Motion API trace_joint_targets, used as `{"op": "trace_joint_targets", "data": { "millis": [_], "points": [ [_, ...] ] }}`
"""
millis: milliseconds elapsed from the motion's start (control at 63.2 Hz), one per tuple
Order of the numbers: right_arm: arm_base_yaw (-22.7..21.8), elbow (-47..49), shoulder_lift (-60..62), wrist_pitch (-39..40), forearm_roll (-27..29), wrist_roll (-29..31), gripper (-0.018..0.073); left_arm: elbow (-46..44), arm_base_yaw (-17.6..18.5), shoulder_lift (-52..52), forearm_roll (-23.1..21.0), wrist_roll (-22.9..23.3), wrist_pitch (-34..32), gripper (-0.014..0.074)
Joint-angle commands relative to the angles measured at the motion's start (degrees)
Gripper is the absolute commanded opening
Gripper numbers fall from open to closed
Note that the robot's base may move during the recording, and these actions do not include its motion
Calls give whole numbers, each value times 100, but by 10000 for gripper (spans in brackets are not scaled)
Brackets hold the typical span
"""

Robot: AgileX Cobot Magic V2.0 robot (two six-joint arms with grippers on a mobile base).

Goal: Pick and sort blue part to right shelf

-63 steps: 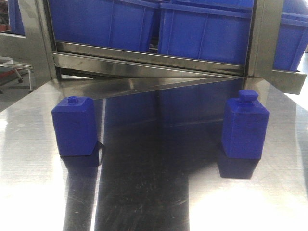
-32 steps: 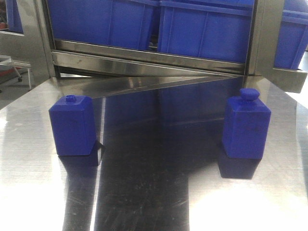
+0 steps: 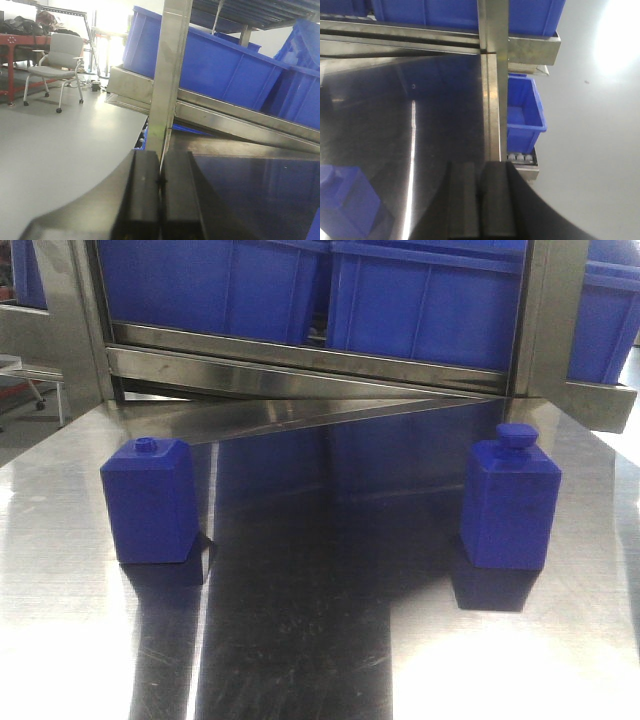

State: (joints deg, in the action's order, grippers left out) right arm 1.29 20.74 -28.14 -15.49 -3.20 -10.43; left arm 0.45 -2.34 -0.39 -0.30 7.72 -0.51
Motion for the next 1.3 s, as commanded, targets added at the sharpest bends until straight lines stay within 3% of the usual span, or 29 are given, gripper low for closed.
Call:
{"op": "trace_joint_targets", "data": {
  "millis": [0,158,301,364,538,649,934,1282],
  "points": [
    [110,470,-491,189,-407,-530,57,135,-9,-114,-32,3,-475,134],
    [530,873,-1212,-273,-1008,-1216,58,135,-9,-114,-32,3,-475,134],
    [903,1206,-1780,-640,-1046,-1240,123,135,-9,-114,-32,3,-475,134],
    [1028,1342,-2051,-834,-1041,-1265,225,135,-9,-114,-32,3,-475,134],
    [1256,1958,-2818,-1654,-1041,-1894,644,135,-9,-114,-32,3,-475,134],
    [1421,2541,-3297,-2471,-1041,-2191,608,135,-9,-114,-32,3,-475,134],
    [2131,4180,-4608,-4381,-829,-2197,603,135,-9,-114,-32,3,-475,134],
    [2711,5414,-5729,-4776,-95,-2237,603,135,-9,-114,-32,3,-475,134]
  ]
}}
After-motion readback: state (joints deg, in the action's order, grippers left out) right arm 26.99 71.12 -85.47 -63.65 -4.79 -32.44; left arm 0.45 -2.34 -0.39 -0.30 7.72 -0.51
